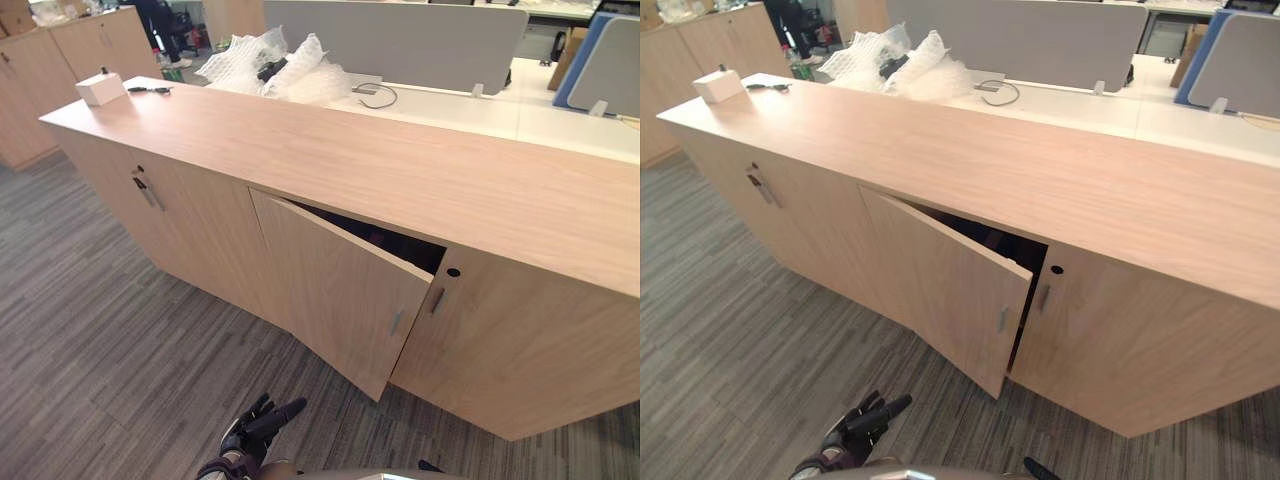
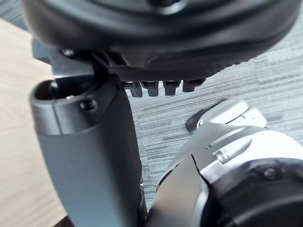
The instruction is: Walk over to the cabinet, pick up the folder, carry it to the office cabinet, place the folder inside the office cabinet, then close the office cabinet door
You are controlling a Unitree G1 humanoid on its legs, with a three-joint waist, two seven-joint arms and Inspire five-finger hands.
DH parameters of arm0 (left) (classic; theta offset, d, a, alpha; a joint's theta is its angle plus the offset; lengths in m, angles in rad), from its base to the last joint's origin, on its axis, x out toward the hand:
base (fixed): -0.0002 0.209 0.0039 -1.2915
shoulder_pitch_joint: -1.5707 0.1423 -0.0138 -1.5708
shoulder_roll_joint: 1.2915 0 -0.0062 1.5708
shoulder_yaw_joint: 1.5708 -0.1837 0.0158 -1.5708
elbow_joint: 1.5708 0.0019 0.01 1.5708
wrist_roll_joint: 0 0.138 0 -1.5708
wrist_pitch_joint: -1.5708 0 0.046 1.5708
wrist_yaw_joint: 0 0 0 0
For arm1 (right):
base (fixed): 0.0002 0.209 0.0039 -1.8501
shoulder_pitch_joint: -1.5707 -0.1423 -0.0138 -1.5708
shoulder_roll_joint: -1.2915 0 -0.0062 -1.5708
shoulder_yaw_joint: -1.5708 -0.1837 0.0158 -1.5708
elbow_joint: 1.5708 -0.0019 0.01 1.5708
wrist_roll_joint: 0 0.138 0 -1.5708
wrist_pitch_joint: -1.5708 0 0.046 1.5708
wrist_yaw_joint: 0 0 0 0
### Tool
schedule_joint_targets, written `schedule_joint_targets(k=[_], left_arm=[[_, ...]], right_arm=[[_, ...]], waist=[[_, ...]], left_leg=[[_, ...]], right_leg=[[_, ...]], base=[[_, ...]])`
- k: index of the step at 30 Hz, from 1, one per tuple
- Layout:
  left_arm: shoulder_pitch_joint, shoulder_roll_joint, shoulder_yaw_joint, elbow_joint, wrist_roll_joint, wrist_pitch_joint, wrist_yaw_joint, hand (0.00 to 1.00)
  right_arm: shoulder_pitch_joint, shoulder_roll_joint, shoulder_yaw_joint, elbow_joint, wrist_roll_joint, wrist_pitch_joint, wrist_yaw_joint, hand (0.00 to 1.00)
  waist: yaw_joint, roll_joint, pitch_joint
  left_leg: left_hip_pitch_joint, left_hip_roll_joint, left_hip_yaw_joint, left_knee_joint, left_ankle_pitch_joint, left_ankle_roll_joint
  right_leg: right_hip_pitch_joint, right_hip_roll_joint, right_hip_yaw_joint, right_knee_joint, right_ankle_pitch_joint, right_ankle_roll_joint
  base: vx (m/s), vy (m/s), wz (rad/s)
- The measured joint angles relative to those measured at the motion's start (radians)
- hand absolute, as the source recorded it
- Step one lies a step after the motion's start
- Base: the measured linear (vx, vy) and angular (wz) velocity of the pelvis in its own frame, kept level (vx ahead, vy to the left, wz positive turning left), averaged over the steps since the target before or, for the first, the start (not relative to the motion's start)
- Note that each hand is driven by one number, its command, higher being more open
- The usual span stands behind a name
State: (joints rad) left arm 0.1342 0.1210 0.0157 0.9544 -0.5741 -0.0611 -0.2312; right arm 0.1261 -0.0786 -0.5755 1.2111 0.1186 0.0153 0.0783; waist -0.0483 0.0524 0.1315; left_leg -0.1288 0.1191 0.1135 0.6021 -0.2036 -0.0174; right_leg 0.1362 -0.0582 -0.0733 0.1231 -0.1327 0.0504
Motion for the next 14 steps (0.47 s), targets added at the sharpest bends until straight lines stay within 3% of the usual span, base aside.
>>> schedule_joint_targets(k=[3,4,7,10,14], left_arm=[[0.019,-0.08,0.159,0.049,0.001,-0.002,0.009,1.0],[0.02,-0.087,0.172,0.058,-0.002,-0.005,0.019,1.0],[0.041,-0.115,0.255,0.062,-0.006,-0.026,0.062,1.0],[0.076,-0.114,0.288,0.079,0.0,-0.049,0.098,1.0],[0.076,-0.122,0.287,0.101,0.065,-0.059,0.128,1.0]], right_arm=[[0.0,0.001,0.026,-0.034,-0.001,0.001,-0.005,1.0],[0.003,0.002,0.035,-0.042,-0.001,0.001,-0.005,1.0],[0.015,0.006,0.13,-0.05,0.0,-0.001,-0.027,1.0],[0.045,0.007,0.218,-0.06,0.003,-0.011,-0.043,1.0],[0.054,-0.003,0.229,-0.061,0.007,-0.02,-0.049,1.0]], waist=[[0.016,0.026,-0.019],[0.015,0.029,-0.02],[0.03,-0.004,-0.036],[0.036,-0.033,-0.084],[0.035,-0.024,-0.105]], left_leg=[[0.086,-0.056,-0.231,-0.145,-0.055,-0.031],[0.102,-0.052,-0.238,-0.181,-0.066,-0.019],[0.126,-0.055,-0.191,-0.252,-0.063,-0.005],[0.178,-0.073,-0.157,-0.366,-0.015,0.0],[0.212,-0.069,-0.153,-0.478,0.04,-0.011]], right_leg=[[-0.064,0.018,0.084,0.043,-0.009,0.017],[-0.073,0.02,0.085,0.044,-0.007,0.019],[-0.082,0.004,0.115,0.033,0.015,0.031],[-0.081,-0.015,0.133,0.003,0.024,0.037],[-0.077,-0.019,0.13,-0.054,0.052,0.034]], base=[[-0.05,0.137,-0.85],[-0.03,0.147,-0.3],[-0.04,0.143,-0.3],[0.03,0.064,-0.25],[0.06,-0.029,-0.03]])
